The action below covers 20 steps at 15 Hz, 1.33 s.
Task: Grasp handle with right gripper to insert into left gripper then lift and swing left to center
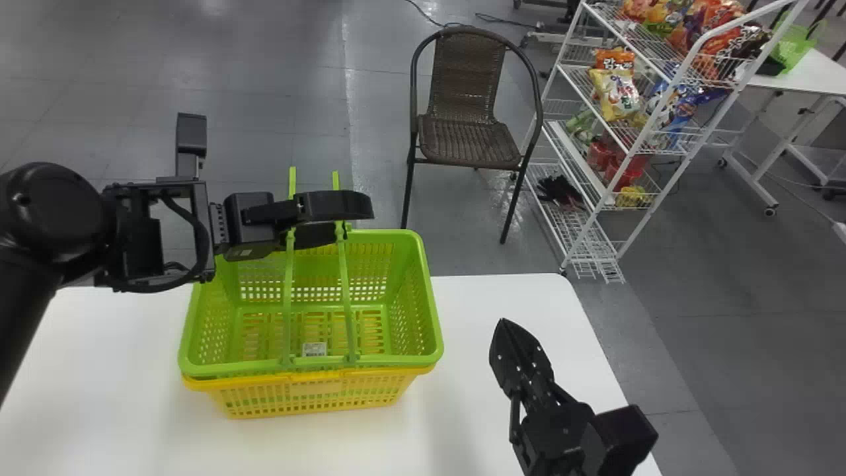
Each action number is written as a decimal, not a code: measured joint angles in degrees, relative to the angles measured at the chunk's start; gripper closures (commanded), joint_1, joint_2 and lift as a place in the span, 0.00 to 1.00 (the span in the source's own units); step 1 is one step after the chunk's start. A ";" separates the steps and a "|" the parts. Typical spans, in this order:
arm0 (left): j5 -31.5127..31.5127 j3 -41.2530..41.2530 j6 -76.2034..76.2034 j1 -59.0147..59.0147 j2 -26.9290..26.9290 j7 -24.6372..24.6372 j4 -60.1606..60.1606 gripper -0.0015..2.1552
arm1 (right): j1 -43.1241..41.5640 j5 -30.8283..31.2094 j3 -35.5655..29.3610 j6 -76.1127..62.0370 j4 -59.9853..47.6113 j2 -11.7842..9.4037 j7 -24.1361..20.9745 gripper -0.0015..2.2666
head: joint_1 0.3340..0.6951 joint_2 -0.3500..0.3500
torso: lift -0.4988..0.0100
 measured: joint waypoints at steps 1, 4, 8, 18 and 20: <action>0.49 0.11 0.38 -0.16 0.02 0.00 0.00 0.06 | 1.60 -0.54 -0.74 -2.00 0.21 0.00 0.33 0.02 | 1.00 0.12 | 0.98; 1.99 0.38 2.76 -0.98 0.11 0.13 0.05 0.06 | 5.55 -1.04 -2.17 -7.21 0.87 0.00 1.07 0.02 | 1.00 0.09 | 0.98; 4.96 1.72 9.70 -2.79 0.29 2.30 0.23 0.06 | 8.62 -1.27 -3.78 -15.12 4.52 0.01 1.09 0.02 | 1.00 0.04 | 0.98; 7.67 2.79 16.77 -15.09 0.26 4.66 12.86 0.06 | 9.61 -2.35 -4.62 -23.79 12.62 0.00 1.94 0.02 | 1.00 0.02 | 0.98; 8.46 2.93 18.54 -17.14 0.28 4.84 13.66 0.06 | 9.64 -2.54 -4.69 -24.64 13.12 0.00 1.97 0.02 | 1.00 0.01 | 0.98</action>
